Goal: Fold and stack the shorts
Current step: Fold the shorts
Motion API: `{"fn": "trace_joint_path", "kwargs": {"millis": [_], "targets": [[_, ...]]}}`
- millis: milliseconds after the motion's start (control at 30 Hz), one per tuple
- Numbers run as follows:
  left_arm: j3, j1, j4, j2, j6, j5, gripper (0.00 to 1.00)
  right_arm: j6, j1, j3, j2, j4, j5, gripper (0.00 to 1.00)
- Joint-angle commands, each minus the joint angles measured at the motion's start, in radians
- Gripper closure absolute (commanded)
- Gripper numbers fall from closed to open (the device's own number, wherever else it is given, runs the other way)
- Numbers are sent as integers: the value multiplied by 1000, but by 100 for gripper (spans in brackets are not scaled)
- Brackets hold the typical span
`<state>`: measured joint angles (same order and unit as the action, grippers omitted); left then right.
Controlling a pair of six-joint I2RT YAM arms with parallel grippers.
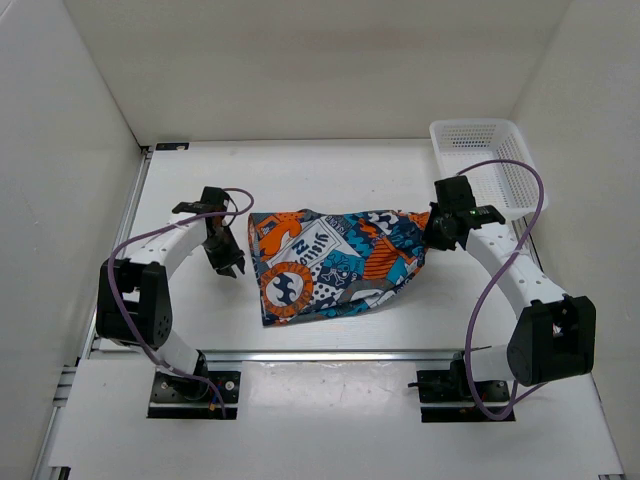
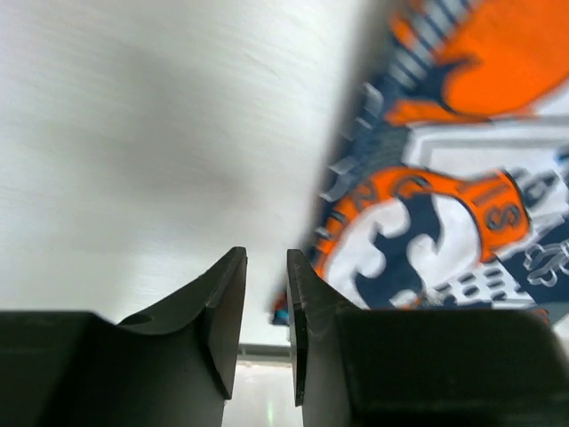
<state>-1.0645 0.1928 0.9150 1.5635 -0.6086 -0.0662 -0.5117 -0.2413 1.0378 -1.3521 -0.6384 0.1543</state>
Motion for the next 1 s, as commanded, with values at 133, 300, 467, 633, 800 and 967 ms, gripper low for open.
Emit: {"fn": "trace_joint_path", "kwargs": {"millis": [133,300,467,633,800,967], "targets": [[-80,-29,-76,133,32,-30,90,94,5,107,-30,-47,65,100],[-144,34,-99,231,21,-41,90,95,-19,165,-50,-66,65,100],[-183,71,-117,309,21,-52,90,104,-108,237,-82,-109,100,100],[-183,71,-127,360,21,-52,90,128,-272,376,-153,-175,188,100],[-173,71,-127,360,21,-52,90,128,-497,542,-278,-296,315,100],[-173,71,-127,340,21,-43,90,139,-654,735,-430,-339,395,100]]}}
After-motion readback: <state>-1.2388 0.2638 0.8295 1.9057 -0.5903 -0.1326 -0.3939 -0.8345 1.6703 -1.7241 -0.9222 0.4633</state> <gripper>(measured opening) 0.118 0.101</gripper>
